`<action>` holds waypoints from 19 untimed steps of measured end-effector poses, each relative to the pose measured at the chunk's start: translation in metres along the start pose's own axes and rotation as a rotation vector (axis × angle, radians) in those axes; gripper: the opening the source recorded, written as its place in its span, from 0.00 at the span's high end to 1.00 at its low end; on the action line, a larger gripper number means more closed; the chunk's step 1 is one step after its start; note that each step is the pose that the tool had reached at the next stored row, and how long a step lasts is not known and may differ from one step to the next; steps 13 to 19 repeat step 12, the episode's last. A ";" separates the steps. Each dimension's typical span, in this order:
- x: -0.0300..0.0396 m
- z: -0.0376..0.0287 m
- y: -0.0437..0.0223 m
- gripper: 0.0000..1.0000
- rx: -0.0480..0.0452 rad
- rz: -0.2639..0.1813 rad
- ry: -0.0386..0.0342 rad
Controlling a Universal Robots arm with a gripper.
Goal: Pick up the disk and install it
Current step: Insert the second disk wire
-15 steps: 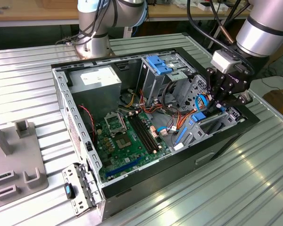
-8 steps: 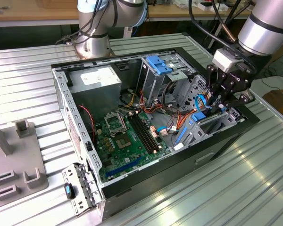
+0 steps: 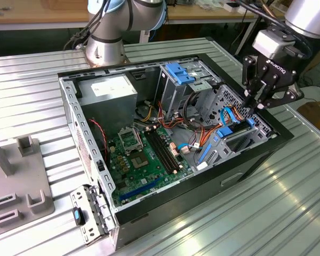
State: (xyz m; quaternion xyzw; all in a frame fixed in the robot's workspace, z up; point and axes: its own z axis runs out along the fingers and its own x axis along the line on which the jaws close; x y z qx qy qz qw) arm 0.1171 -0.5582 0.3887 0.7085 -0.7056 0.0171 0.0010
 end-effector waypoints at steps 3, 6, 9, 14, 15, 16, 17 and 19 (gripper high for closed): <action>-0.0043 -0.0004 0.0073 0.71 0.0022 0.000 0.0003; -0.0136 -0.0005 0.0100 0.71 0.0029 0.000 0.0002; -0.0138 -0.0005 0.0100 0.71 0.0029 0.000 0.0002; -0.0140 -0.0005 0.0100 0.71 0.0029 0.000 0.0002; -0.0140 -0.0005 0.0100 0.71 0.0029 0.000 0.0002; -0.0140 -0.0005 0.0100 0.71 0.0029 0.000 0.0002; -0.0140 -0.0005 0.0100 0.71 0.0029 0.000 0.0002; -0.0140 -0.0005 0.0100 0.71 0.0029 0.000 0.0002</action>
